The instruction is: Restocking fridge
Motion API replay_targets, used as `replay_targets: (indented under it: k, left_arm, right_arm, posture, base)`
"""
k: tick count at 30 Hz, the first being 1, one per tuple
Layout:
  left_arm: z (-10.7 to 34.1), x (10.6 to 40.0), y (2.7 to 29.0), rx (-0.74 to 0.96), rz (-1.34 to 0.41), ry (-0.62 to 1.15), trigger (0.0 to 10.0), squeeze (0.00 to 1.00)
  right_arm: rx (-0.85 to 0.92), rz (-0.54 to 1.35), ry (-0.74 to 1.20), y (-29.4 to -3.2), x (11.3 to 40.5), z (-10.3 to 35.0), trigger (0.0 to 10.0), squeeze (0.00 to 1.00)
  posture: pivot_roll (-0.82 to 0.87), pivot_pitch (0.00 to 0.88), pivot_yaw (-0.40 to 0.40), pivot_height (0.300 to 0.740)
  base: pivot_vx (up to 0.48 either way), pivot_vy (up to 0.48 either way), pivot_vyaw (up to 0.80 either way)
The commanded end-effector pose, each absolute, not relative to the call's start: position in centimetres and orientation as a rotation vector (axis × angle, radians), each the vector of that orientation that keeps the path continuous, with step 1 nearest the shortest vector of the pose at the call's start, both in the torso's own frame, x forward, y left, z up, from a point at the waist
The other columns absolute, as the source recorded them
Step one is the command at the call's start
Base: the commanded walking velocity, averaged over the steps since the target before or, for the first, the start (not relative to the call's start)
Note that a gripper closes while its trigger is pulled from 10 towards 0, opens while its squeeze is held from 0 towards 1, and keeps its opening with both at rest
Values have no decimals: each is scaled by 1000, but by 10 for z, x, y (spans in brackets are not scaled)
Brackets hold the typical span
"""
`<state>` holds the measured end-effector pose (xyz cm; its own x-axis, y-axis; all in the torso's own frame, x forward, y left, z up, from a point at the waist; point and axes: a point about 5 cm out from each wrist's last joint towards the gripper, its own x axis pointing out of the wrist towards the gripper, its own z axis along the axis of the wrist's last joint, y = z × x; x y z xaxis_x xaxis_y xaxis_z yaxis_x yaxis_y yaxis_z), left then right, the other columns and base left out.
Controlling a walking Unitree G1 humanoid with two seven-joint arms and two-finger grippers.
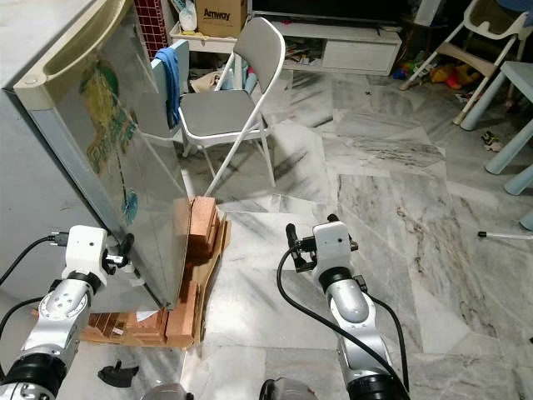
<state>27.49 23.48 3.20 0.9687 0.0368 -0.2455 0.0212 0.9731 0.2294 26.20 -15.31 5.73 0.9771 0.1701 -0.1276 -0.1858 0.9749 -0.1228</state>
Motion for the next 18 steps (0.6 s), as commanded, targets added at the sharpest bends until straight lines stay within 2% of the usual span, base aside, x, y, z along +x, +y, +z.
replay_targets:
  k: [1,12,18]
  left_arm:
    - [37,284,229,223,-18,235,10000,0]
    - [51,310,217,251,-47,197,10000,0]
    - [63,325,200,266,-82,159,10000,0]
  right_arm:
    - [-135,181,116,-153,264,60,10000,0]
    - [-129,181,122,-152,264,58,10000,0]
    - [-111,222,176,-154,256,52,10000,0]
  posture:
    - [64,0,-22,740]
    - [57,0,-17,740]
    - [56,0,-13,740]
  base:
    - [0,0,0]
    - [0,0,0]
    - [0,0,0]
